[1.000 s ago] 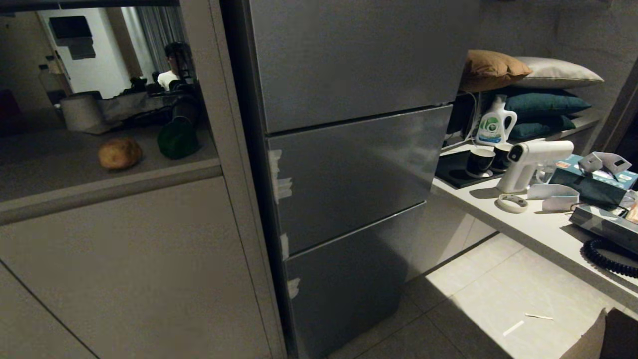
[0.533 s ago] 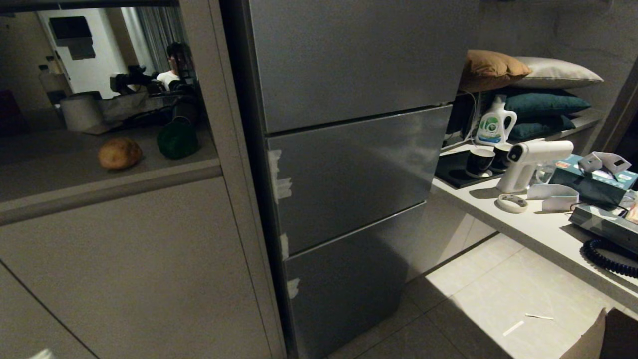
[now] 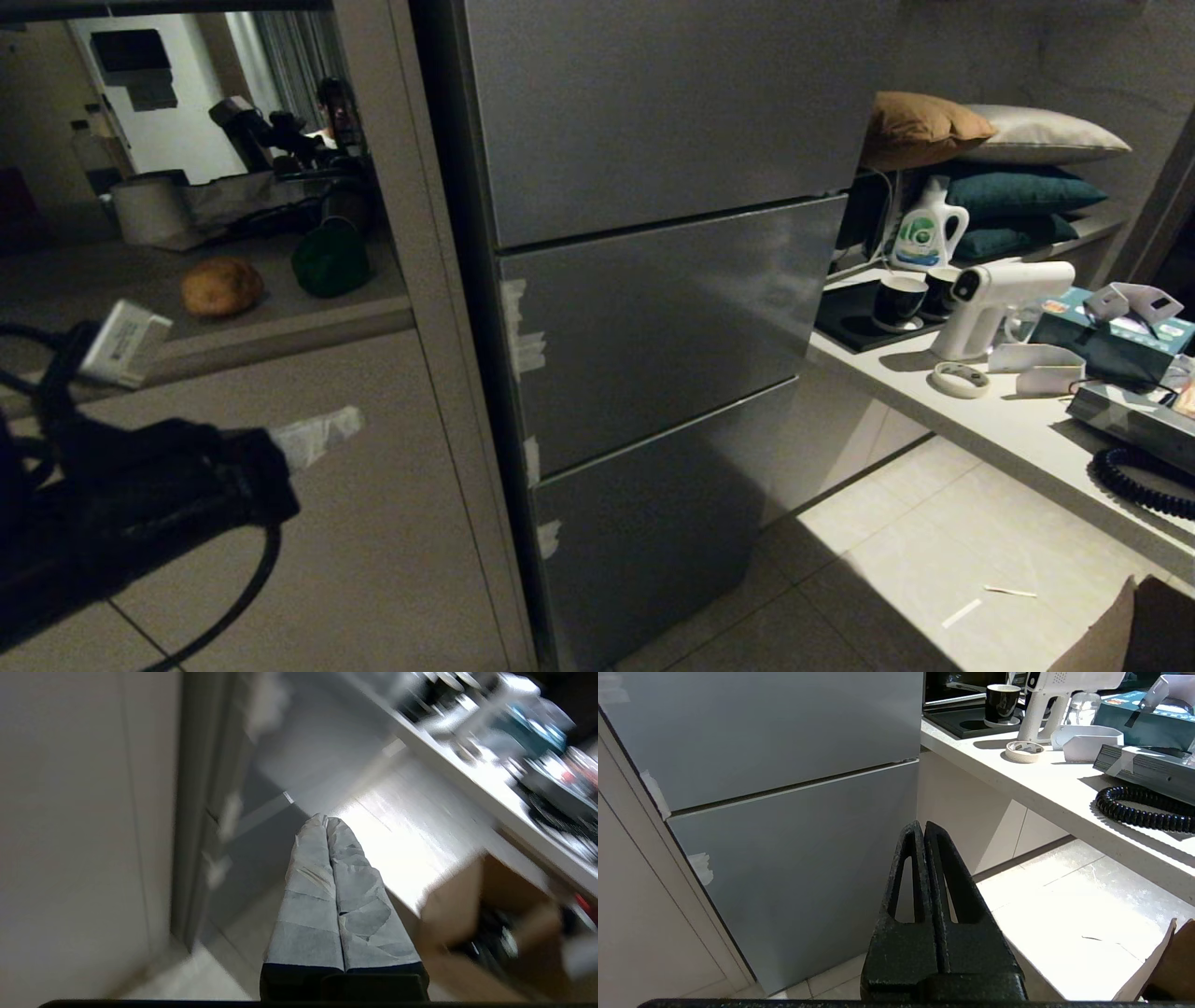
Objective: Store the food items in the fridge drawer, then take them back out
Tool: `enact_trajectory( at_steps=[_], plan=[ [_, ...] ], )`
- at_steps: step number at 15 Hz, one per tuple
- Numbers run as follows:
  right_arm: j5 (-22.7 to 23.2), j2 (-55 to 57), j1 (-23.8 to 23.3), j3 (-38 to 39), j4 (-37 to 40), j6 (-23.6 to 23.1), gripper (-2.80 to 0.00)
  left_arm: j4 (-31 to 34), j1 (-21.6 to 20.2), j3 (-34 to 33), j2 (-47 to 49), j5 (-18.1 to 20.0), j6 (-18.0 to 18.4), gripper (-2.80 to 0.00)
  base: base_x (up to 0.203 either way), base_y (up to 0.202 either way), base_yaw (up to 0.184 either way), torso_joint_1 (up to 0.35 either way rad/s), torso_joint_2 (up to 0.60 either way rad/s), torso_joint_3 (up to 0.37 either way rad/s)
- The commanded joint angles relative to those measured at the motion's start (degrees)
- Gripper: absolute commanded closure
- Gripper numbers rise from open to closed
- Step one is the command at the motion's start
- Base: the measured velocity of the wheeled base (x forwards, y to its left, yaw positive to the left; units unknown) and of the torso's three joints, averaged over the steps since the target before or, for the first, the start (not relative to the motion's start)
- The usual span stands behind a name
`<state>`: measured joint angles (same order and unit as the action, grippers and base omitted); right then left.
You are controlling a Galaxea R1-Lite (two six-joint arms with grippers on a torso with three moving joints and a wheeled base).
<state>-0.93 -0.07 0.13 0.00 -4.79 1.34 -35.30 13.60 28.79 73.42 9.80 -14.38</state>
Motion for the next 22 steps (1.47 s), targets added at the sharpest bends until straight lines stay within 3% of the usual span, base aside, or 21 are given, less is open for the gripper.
enact_trajectory(
  at_steps=[1, 5, 13, 19, 22],
  plan=[
    [-0.04, 0.02, 0.0, 1.76, -0.04, -0.02, 0.0, -5.7, 0.48, 4.81, 14.67, -2.4, -0.09, 0.0, 0.0, 0.0, 0.0, 0.0, 0.0, 0.0],
    [-0.04, 0.01, 0.01, 1.76, -0.04, 0.07, 0.0, -15.05, 0.62, 10.26, 27.22, -6.56, 2.5, 0.0, 0.0, 0.0, 0.0, 0.0, 0.0, 0.0],
    [-0.04, 0.07, 0.0, 1.76, -0.04, 0.07, 0.0, -36.54, 1.05, 19.22, 44.8, -7.7, 3.96, 0.0, 0.0, 0.0, 0.0, 0.0, 0.0, 0.0],
    [-0.04, 0.07, 0.01, 1.76, -0.04, 0.07, 0.0, -41.76, 3.8, 25.78, 50.38, -7.99, 4.27, 0.0, 0.0, 0.0, 0.0, 0.0, 0.0, 0.0],
    [-0.04, 0.07, -0.05, 1.76, -0.04, 0.07, 0.0, -41.83, 4.69, 27.92, 51.82, -9.62, 6.54, 0.0, 0.0, 0.0, 0.0, 0.0, 0.0, 0.0]
  ],
)
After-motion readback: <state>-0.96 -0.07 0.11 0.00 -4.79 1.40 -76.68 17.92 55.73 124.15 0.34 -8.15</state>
